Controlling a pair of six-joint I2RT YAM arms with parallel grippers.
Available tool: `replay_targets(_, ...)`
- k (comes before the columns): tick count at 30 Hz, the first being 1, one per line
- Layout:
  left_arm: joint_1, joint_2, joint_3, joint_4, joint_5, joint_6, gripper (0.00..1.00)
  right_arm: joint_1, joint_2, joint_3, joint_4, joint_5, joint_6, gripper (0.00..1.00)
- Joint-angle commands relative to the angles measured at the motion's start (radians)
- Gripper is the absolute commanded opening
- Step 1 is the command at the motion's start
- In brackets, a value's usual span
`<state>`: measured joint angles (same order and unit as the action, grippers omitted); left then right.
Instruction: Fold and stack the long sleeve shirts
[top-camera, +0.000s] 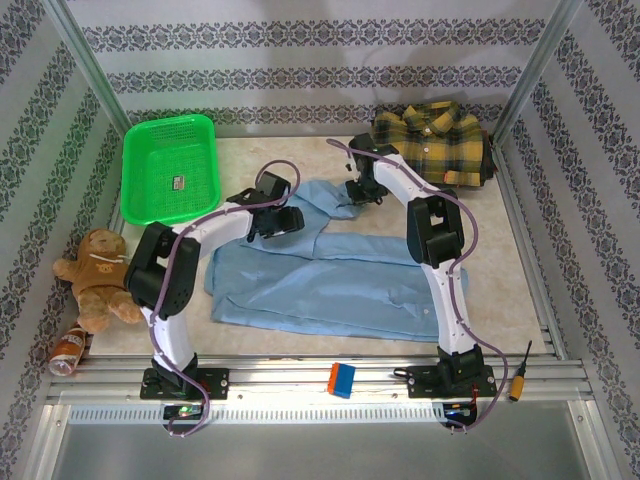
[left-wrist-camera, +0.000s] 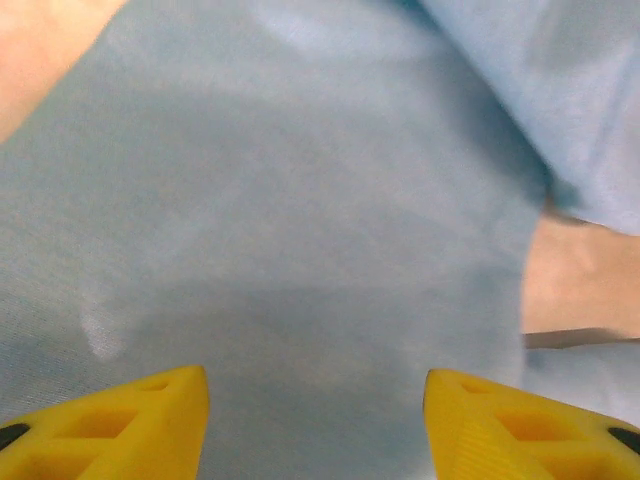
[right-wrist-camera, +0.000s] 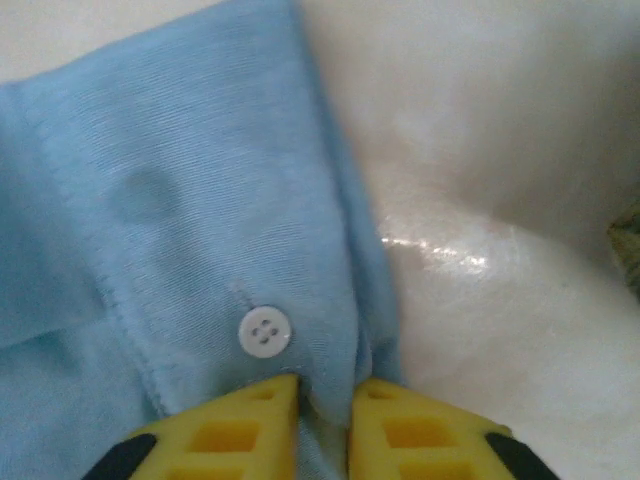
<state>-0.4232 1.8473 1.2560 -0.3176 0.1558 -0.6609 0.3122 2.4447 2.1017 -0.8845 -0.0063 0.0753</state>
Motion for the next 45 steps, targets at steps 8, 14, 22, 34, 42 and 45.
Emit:
replay_targets(8, 0.056, -0.229, -0.055, 0.100, -0.063, -0.021, 0.76, 0.006, -0.138, 0.009, -0.080, -0.030, 0.070, 0.00)
replay_targets(14, 0.103, -0.372, -0.145, 0.061, -0.152, -0.046, 0.84, 0.056, -0.352, -0.023, -0.136, -0.166, 0.129, 0.00)
replay_targets(22, 0.237, -0.530, -0.168, -0.035, -0.244, -0.008, 0.91, 0.286, -0.578, 0.022, -0.201, -0.229, 0.175, 0.00)
replay_targets(34, 0.305, -0.678, -0.082, -0.116, -0.313, 0.106, 1.00, 0.723, -0.631, 0.181, -0.313, -0.055, 0.557, 0.00)
replay_targets(42, 0.325, -0.797, -0.063, -0.175, -0.332, 0.147, 1.00, 0.843, -0.615, 0.309, -0.300, 0.010, 0.739, 0.00)
replay_targets(45, 0.325, -0.819, -0.086, -0.173, -0.324, 0.142, 1.00, 0.850, -0.623, 0.288, -0.292, 0.009, 0.755, 0.00)
